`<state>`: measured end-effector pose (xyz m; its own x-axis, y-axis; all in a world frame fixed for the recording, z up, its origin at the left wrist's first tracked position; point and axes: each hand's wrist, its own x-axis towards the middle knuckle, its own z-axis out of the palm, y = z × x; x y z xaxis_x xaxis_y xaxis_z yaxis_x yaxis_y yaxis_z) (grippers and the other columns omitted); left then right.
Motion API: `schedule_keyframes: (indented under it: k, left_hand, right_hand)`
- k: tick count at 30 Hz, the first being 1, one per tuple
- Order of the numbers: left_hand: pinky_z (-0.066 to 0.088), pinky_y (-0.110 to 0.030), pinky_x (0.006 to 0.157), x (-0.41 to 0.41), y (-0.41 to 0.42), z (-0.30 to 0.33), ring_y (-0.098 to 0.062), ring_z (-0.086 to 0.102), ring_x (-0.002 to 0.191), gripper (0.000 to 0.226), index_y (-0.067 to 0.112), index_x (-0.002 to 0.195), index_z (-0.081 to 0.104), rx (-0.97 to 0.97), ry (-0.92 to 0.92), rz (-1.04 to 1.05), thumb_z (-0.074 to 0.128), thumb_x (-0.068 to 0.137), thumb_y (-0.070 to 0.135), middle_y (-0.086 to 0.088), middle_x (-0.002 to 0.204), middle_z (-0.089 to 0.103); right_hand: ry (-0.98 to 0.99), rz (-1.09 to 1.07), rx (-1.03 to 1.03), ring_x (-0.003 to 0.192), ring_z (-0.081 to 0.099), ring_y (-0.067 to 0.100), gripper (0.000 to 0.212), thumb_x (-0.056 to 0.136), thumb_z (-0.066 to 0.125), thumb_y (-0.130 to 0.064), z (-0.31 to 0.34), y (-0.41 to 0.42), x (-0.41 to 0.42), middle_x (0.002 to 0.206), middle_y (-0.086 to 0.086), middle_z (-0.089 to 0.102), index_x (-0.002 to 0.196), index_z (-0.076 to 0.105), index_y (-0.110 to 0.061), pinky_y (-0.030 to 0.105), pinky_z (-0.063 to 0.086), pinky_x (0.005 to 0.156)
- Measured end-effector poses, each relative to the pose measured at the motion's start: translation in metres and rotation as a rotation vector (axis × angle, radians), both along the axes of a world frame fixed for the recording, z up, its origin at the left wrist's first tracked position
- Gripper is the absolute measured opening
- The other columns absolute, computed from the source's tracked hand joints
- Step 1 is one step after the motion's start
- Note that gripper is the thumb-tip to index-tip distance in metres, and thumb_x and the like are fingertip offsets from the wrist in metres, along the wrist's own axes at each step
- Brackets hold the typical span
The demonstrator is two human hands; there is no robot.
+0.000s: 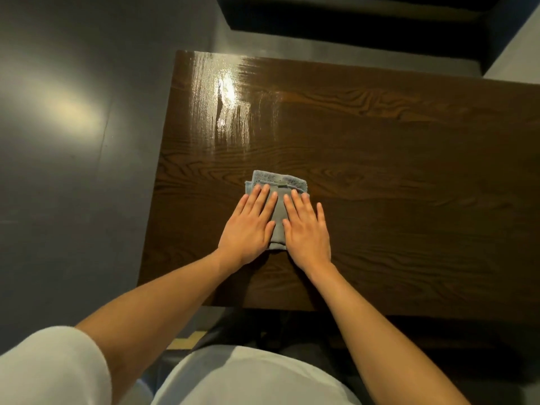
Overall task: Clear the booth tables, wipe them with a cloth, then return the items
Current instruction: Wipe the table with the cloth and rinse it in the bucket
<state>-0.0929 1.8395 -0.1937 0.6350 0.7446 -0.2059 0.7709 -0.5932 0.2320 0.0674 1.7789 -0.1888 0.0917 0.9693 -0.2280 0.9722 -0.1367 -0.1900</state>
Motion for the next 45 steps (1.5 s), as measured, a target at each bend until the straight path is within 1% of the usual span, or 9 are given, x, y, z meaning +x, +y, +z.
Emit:
schedule_keyframes:
  k: [3, 7, 11, 15, 17, 21, 27, 37, 45]
  left_hand:
    - [0.006, -0.041, 0.126, -0.02, -0.033, -0.002, -0.023, 0.0, 0.156, 0.063, 0.015, 0.161, 0.009, 0.002, 0.002, -0.001, 0.019, 0.106, 0.044, -0.01, 0.168, 0.007]
    - [0.011, -0.043, 0.126, -0.036, -0.075, -0.005, -0.025, 0.005, 0.156, 0.063, 0.013, 0.161, 0.014, -0.003, 0.012, 0.015, 0.023, 0.106, 0.042, -0.012, 0.167, 0.011]
    - [0.006, -0.042, 0.125, -0.04, -0.105, -0.005, -0.027, 0.005, 0.156, 0.063, 0.012, 0.16, 0.014, -0.003, 0.013, 0.009, 0.025, 0.105, 0.042, -0.013, 0.167, 0.01]
    - [0.008, -0.043, 0.124, -0.036, -0.124, -0.005, -0.029, 0.008, 0.156, 0.063, 0.01, 0.159, 0.016, -0.008, 0.023, -0.002, 0.026, 0.105, 0.041, -0.014, 0.167, 0.011]
    - [0.009, -0.044, 0.124, -0.031, -0.133, -0.005, -0.03, 0.007, 0.156, 0.063, 0.009, 0.159, 0.016, -0.009, 0.036, -0.021, 0.025, 0.105, 0.042, -0.015, 0.167, 0.011]
    - [0.009, -0.044, 0.124, -0.014, -0.145, -0.005, -0.03, 0.006, 0.156, 0.063, 0.009, 0.16, 0.015, -0.012, 0.055, -0.057, 0.023, 0.106, 0.042, -0.016, 0.167, 0.014]
    - [0.006, -0.043, 0.124, 0.048, -0.16, 0.001, -0.03, 0.007, 0.155, 0.063, 0.01, 0.159, 0.016, -0.021, 0.054, -0.068, 0.024, 0.105, 0.041, -0.015, 0.166, 0.016]
    - [0.009, -0.042, 0.124, 0.133, -0.154, 0.006, -0.028, 0.012, 0.155, 0.064, 0.01, 0.159, 0.019, -0.003, 0.073, 0.041, 0.025, 0.104, 0.041, -0.014, 0.166, 0.016]
    - [0.006, -0.041, 0.124, 0.146, -0.11, 0.003, -0.026, 0.009, 0.154, 0.064, 0.013, 0.159, 0.013, 0.029, 0.094, 0.073, 0.025, 0.104, 0.042, -0.012, 0.166, 0.014]
  right_hand:
    - [-0.006, 0.03, -0.036, 0.154, 0.009, 0.02, 0.058, 0.105, 0.029, -0.034, -0.002, -0.033, -0.015, 0.167, 0.002, 0.013, 0.16, 0.015, -0.019, 0.046, 0.009, 0.123]
    - [0.001, 0.039, -0.024, 0.151, 0.022, 0.021, 0.059, 0.101, 0.026, -0.036, -0.003, -0.073, -0.031, 0.164, 0.003, 0.025, 0.157, 0.024, -0.018, 0.047, 0.021, 0.121]
    - [-0.003, 0.059, 0.001, 0.15, 0.026, 0.021, 0.06, 0.1, 0.028, -0.037, -0.003, -0.103, -0.034, 0.163, 0.003, 0.029, 0.156, 0.022, -0.018, 0.045, 0.014, 0.12]
    - [-0.016, 0.079, -0.005, 0.15, 0.025, 0.022, 0.061, 0.1, 0.028, -0.037, -0.004, -0.124, -0.029, 0.163, 0.004, 0.027, 0.157, 0.018, -0.017, 0.046, 0.014, 0.12]
    - [-0.018, 0.103, -0.016, 0.15, 0.025, 0.022, 0.062, 0.1, 0.027, -0.037, -0.004, -0.134, -0.021, 0.163, 0.004, 0.025, 0.157, 0.016, -0.017, 0.047, 0.015, 0.12]
    - [-0.025, 0.131, -0.001, 0.148, 0.029, 0.021, 0.06, 0.099, 0.028, -0.038, -0.001, -0.147, 0.0, 0.161, 0.005, 0.031, 0.155, 0.023, -0.016, 0.047, 0.018, 0.119]
    - [-0.025, 0.134, -0.025, 0.149, 0.029, 0.02, 0.06, 0.1, 0.027, -0.039, 0.001, -0.164, 0.064, 0.162, 0.004, 0.029, 0.156, 0.02, -0.017, 0.048, 0.016, 0.119]
    - [0.008, 0.181, -0.024, 0.148, 0.031, 0.02, 0.059, 0.1, 0.029, -0.039, 0.004, -0.14, 0.149, 0.161, 0.003, 0.033, 0.156, 0.025, -0.019, 0.049, 0.019, 0.119]
    - [0.019, 0.189, 0.005, 0.15, 0.024, 0.019, 0.06, 0.1, 0.029, -0.038, -0.001, -0.094, 0.16, 0.163, 0.003, 0.028, 0.156, 0.023, -0.02, 0.049, 0.012, 0.12]
